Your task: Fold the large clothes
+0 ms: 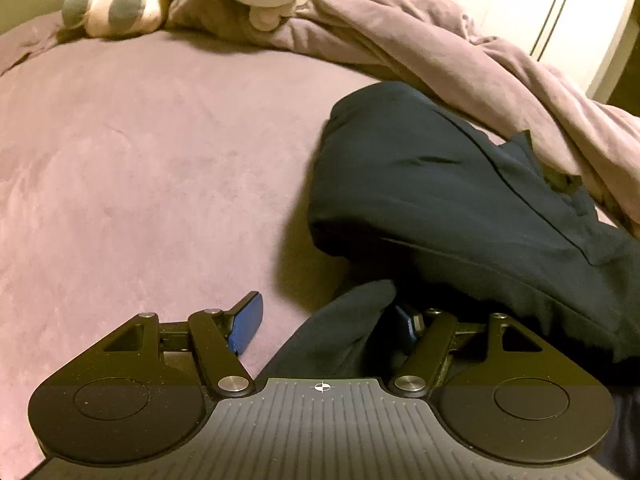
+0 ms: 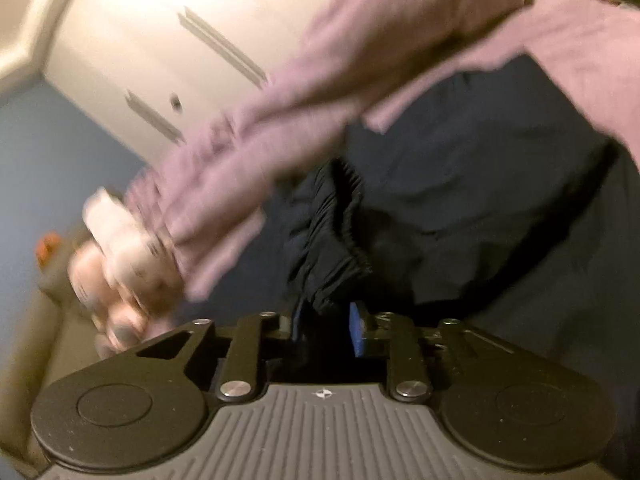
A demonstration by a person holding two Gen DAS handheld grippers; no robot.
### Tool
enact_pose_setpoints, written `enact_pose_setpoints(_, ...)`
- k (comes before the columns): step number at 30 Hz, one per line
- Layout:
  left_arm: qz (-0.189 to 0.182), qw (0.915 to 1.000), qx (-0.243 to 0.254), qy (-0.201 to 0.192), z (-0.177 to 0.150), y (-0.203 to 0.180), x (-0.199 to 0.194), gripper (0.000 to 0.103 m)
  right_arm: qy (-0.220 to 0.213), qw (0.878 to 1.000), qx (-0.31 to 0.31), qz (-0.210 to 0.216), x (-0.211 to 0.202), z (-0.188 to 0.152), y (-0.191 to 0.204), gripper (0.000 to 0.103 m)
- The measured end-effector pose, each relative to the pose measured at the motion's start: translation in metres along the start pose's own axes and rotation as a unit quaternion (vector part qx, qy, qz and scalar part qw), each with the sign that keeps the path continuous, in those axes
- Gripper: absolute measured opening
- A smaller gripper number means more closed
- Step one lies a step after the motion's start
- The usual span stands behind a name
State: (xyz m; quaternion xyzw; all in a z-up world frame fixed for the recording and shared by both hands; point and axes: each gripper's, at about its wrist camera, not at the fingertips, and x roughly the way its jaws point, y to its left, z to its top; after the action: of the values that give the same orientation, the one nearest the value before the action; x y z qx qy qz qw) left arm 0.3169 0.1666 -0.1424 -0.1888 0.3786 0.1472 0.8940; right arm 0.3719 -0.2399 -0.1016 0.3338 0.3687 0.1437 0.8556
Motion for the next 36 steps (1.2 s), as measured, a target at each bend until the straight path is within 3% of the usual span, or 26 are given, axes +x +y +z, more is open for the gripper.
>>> enact_pose_setpoints(2, -0.002, 1.0000, 0.005, -0.002, 0.002, 0.001, -0.002, 0.073, 0.006, 1.000, 0.002, 0.004, -0.002, -0.002, -0.003, 0.034)
enact_pose_setpoints(4, -0.001, 0.9999, 0.014, -0.003, 0.004, 0.002, -0.001, 0.075, -0.023, 1.000, 0.003, 0.004, -0.020, 0.001, -0.010, 0.058)
enact_pose_setpoints(7, -0.005, 1.0000, 0.002, -0.001, 0.007, 0.003, 0.001, 0.075, -0.053, 0.999, 0.011, 0.010, -0.031, 0.013, -0.018, 0.061)
enact_pose_setpoints(9, -0.006, 0.9999, -0.010, 0.002, 0.007, 0.004, 0.003, 0.075, -0.050, 0.999, 0.021, 0.006, -0.026, 0.020, -0.023, 0.061)
enact_pose_setpoints(14, -0.005, 1.0000, -0.004, 0.001, 0.005, 0.000, 0.003, 0.073, -0.004, 0.999, 0.043, 0.024, 0.008, 0.023, -0.033, 0.059)
enact_pose_setpoints(16, -0.005, 1.0000, 0.002, 0.002, 0.006, 0.000, 0.002, 0.073, 0.000, 0.999, 0.035, 0.007, 0.021, 0.022, -0.028, 0.038)
enact_pose_setpoints(17, -0.007, 1.0000, 0.003, 0.002, 0.007, 0.001, 0.002, 0.073, -0.001, 0.999, 0.032, 0.000, 0.025, 0.022, -0.024, 0.036)
enact_pose_setpoints(20, -0.012, 0.9999, 0.007, 0.002, 0.008, 0.003, 0.001, 0.073, -0.018, 0.998, -0.047, -0.031, 0.020, 0.024, 0.008, 0.031)
enact_pose_setpoints(23, -0.013, 0.9999, 0.004, 0.003, 0.007, 0.003, 0.001, 0.073, -0.049, 0.985, -0.152, -0.068, 0.006, 0.019, 0.043, 0.030)
enact_pose_setpoints(26, -0.015, 0.9999, 0.000, 0.001, 0.007, 0.004, -0.001, 0.073, -0.078, 0.980, -0.173, -0.058, -0.008, 0.021, 0.060, 0.022)
enact_pose_setpoints(30, -0.018, 0.9998, -0.002, -0.002, 0.009, 0.006, -0.004, 0.073, -0.087, 0.984, -0.157, -0.007, -0.021, 0.034, 0.071, 0.017)
enact_pose_setpoints(33, -0.020, 0.9998, -0.003, -0.004, 0.010, 0.007, -0.006, 0.073, -0.080, 0.983, -0.164, -0.019, -0.014, 0.037, 0.073, 0.017)
enact_pose_setpoints(36, -0.020, 0.9998, -0.002, -0.005, 0.008, 0.006, -0.006, 0.073, -0.044, 0.989, -0.136, -0.025, 0.003, 0.035, 0.058, 0.028)
